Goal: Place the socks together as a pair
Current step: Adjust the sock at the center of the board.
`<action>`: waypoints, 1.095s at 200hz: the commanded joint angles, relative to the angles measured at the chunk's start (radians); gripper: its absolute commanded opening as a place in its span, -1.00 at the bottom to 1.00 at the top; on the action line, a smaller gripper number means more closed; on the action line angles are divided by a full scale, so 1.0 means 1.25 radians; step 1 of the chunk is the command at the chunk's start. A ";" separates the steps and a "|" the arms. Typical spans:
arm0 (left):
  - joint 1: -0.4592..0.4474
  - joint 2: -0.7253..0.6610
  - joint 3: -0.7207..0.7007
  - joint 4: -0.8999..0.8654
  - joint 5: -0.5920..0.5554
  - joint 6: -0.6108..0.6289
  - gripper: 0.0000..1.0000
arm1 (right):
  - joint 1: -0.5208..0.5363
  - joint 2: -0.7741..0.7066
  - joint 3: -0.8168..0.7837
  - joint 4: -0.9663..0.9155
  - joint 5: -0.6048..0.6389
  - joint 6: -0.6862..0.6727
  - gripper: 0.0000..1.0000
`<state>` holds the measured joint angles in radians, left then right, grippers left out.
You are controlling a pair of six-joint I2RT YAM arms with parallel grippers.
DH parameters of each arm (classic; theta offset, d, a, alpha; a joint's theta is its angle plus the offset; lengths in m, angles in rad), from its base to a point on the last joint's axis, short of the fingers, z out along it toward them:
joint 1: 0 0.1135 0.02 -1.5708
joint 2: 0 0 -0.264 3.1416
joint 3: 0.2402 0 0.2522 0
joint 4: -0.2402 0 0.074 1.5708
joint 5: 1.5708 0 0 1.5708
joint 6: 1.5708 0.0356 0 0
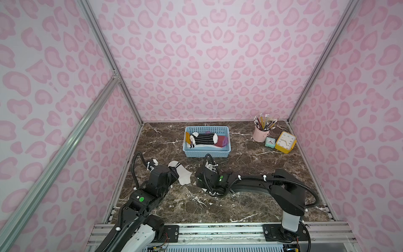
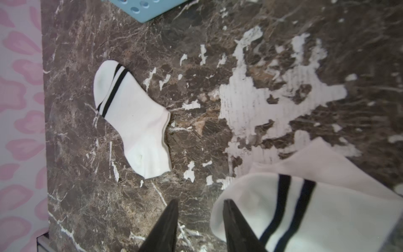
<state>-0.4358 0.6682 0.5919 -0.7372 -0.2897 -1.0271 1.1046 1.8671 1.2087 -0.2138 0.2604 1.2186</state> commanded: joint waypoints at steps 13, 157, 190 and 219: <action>0.001 0.003 0.003 0.003 -0.013 0.007 0.23 | 0.005 0.019 0.020 -0.038 0.035 0.031 -0.23; 0.000 0.043 -0.020 0.143 0.170 0.095 0.23 | -0.008 -0.291 -0.199 -0.102 0.080 0.003 -1.00; -0.017 0.106 -0.038 0.245 0.265 0.126 0.14 | -0.105 -0.483 -0.424 -0.035 0.020 -0.041 -0.88; -0.068 0.184 -0.028 0.302 0.312 0.148 0.13 | -0.195 -0.645 -0.543 -0.023 -0.002 -0.105 -0.34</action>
<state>-0.4828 0.8421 0.5468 -0.4953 0.0135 -0.8879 0.9157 1.1740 0.6052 -0.2886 0.2886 1.1687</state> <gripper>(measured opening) 0.565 0.237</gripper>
